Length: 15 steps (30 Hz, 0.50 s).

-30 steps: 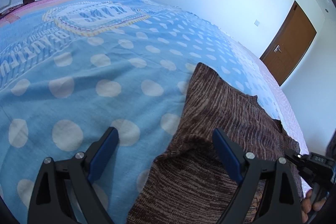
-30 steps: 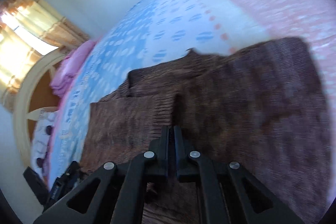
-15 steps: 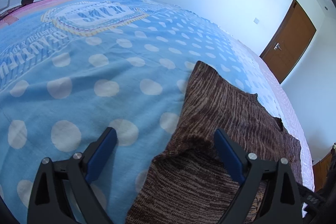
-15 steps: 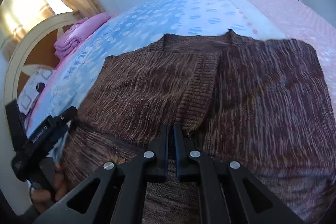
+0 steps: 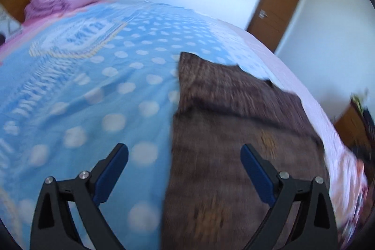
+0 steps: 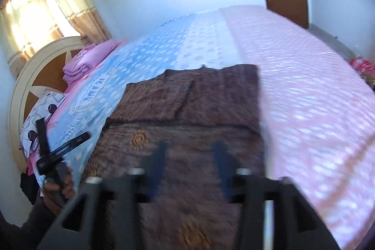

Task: Fold small clothes
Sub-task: 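Grasp the sweater hem with the right gripper while the left gripper grasps the hem too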

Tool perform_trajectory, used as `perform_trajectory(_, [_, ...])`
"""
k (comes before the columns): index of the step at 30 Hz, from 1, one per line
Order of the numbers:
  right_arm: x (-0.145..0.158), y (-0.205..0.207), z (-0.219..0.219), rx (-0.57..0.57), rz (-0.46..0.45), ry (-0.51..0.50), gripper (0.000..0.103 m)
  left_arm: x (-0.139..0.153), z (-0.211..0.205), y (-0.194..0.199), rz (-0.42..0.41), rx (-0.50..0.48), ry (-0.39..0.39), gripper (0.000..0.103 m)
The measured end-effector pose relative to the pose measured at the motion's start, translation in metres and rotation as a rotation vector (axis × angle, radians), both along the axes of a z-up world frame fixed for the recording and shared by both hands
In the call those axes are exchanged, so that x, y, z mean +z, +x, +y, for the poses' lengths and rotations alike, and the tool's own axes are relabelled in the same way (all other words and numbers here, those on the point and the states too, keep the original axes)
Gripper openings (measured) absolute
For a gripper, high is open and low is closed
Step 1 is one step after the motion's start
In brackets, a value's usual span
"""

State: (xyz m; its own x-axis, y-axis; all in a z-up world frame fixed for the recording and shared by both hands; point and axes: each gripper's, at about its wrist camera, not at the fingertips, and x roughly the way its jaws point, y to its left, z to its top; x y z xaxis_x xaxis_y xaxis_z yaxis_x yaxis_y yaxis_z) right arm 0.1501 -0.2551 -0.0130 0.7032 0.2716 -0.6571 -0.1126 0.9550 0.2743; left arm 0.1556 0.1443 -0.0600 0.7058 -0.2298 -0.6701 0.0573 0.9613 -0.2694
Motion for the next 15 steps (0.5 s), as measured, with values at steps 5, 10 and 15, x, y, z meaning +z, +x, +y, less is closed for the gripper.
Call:
perform_trajectory(5, [-0.003, -0.041, -0.01, -0.025, -0.005, -0.034, 0.055, 0.006, 0.013, -0.061, -0.019, -0.035, 0.104, 0.099])
perform_trajectory(10, [-0.009, -0.063, -0.008, -0.014, 0.003, -0.026, 0.055, 0.0, 0.01, -0.09, 0.006, -0.102, 0.098, 0.099])
perform_trajectory(15, [-0.005, -0.091, -0.01, 0.009, 0.007, -0.045, 0.055, -0.005, -0.001, -0.112, 0.034, -0.224, 0.056, 0.099])
